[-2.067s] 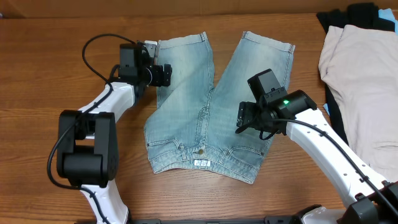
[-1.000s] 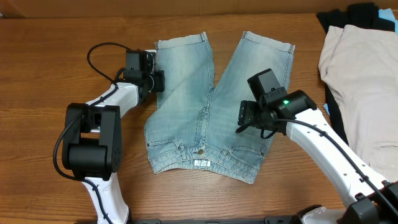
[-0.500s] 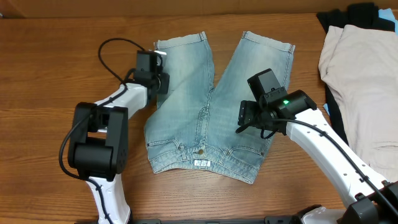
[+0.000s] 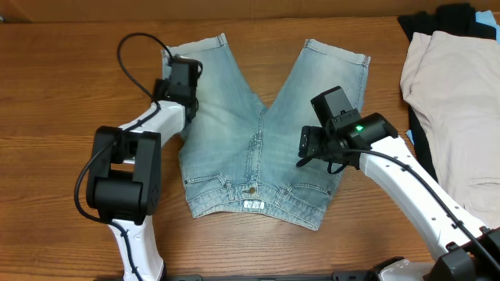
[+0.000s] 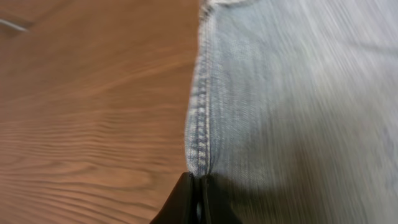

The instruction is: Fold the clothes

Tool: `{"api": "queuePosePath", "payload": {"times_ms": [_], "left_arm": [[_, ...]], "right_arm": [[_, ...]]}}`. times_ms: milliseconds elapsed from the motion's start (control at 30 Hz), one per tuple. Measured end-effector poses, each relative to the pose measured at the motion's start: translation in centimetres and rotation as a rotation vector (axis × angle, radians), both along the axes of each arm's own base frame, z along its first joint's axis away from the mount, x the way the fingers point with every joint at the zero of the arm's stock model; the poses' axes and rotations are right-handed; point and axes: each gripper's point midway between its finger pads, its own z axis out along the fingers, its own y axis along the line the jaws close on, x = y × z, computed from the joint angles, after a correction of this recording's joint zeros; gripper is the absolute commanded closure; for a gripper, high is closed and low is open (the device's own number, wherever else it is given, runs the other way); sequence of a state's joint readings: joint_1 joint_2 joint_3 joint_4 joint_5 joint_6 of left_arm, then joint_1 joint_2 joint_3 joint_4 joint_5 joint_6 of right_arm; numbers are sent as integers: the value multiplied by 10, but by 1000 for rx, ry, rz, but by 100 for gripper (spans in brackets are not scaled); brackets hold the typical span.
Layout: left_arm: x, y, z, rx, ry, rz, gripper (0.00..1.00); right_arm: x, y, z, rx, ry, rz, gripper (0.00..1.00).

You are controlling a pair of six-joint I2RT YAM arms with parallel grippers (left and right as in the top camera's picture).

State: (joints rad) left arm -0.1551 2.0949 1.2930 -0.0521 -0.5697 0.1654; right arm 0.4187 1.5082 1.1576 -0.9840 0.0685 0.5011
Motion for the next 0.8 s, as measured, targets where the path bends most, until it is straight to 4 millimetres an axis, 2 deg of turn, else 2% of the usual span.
{"api": "queuePosePath", "payload": {"times_ms": [67, 133, 167, 233, 333, 400, 600, 700, 800], "left_arm": [[5, 11, 9, 14, -19, 23, 93], [9, 23, 17, 33, -29, 50, 86], [10, 30, 21, 43, -30, 67, 78], [10, 43, 29, 60, -23, 97, 39], [12, 55, 40, 79, -14, 124, 12], [13, 59, 48, 83, -6, 138, 3], [7, 52, 67, 36, 74, 163, 0], [8, 40, 77, -44, 107, 132, 0], [7, 18, 85, -159, 162, 61, 0]], "right_arm": [[0, 0, 0, -1, 0, 0, 18], [0, 0, 0, -3, -1, 0, 18], [0, 0, 0, -3, -1, 0, 18], [0, 0, 0, -3, -2, 0, 17], [0, 0, 0, -2, 0, 0, 16], [-1, 0, 0, 2, 2, 1, 16], [-7, 7, -4, 41, 32, 15, 18], [-22, 9, -22, 61, 90, 25, 24], [-42, 11, -44, 91, 164, 37, 29]]}}
